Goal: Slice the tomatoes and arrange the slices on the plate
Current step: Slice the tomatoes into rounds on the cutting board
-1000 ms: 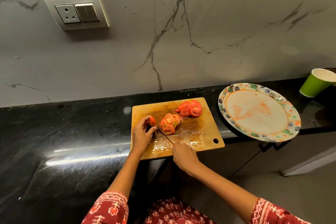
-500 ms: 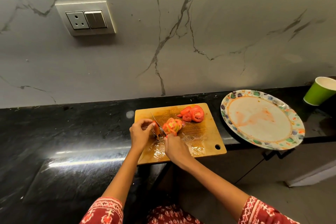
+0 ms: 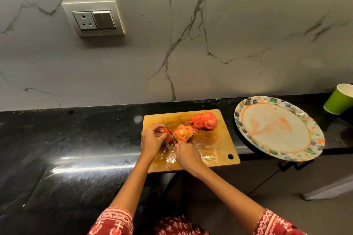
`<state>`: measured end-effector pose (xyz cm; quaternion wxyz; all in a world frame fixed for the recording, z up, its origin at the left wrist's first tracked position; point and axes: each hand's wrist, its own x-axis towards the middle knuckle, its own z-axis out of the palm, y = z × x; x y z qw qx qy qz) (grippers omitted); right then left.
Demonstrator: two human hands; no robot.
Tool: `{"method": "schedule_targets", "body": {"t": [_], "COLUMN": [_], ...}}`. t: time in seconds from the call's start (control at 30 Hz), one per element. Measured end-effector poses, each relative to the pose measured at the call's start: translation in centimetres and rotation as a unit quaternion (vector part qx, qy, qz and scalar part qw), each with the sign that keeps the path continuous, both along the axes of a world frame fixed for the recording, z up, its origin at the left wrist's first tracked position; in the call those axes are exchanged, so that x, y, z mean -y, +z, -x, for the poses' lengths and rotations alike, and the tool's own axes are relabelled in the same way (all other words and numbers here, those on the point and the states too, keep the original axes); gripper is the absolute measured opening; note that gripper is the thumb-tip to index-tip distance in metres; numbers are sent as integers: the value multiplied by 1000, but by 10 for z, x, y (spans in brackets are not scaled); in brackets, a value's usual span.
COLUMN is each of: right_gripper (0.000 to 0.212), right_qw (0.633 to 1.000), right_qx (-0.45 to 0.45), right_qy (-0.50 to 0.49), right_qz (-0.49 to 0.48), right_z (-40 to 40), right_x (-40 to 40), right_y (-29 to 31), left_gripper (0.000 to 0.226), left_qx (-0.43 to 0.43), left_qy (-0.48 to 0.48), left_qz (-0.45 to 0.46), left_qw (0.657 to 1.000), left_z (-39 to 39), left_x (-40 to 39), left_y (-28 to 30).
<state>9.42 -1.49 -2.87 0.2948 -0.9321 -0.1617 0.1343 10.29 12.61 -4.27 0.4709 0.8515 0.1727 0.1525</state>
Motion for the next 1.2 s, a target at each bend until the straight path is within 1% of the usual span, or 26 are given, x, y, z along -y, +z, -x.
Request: {"method": "schedule_targets", "body": {"t": [0.07, 0.17, 0.3, 0.4, 0.7, 0.9, 1.03, 1.2], "right_gripper": [33, 33, 32, 32, 32, 32, 32, 26], "right_qw": [1000, 1000, 1000, 1000, 1000, 998, 997, 997], "right_qx": [0, -1, -6, -8, -27, -40, -39, -42], "right_qy": [1, 3, 5, 1, 12, 42, 56, 50], "right_qz": [3, 3, -2, -3, 11, 2, 18, 27], "right_z": [0, -1, 0, -1, -14, -22, -15, -21], "right_x": [-1, -2, -1, -3, -13, -15, -10, -22], "right_y": [-1, -3, -4, -5, -5, -4, -12, -9], "left_gripper": [23, 28, 26, 24, 20, 21, 21, 20], "left_qx": [-5, -6, 24, 35, 42, 53, 48, 47], "left_qy": [-12, -14, 9, 12, -36, -29, -24, -36], "left_qz": [-17, -18, -30, -19, -28, -34, -20, 6], "left_qw": [1000, 1000, 999, 999, 998, 998, 998, 998], "left_z": [1, 2, 4, 5, 4, 5, 6, 9], "left_x": [-1, 1, 2, 1, -1, -6, -9, -6], "left_y": [0, -1, -3, -4, -11, -14, -13, -8]}}
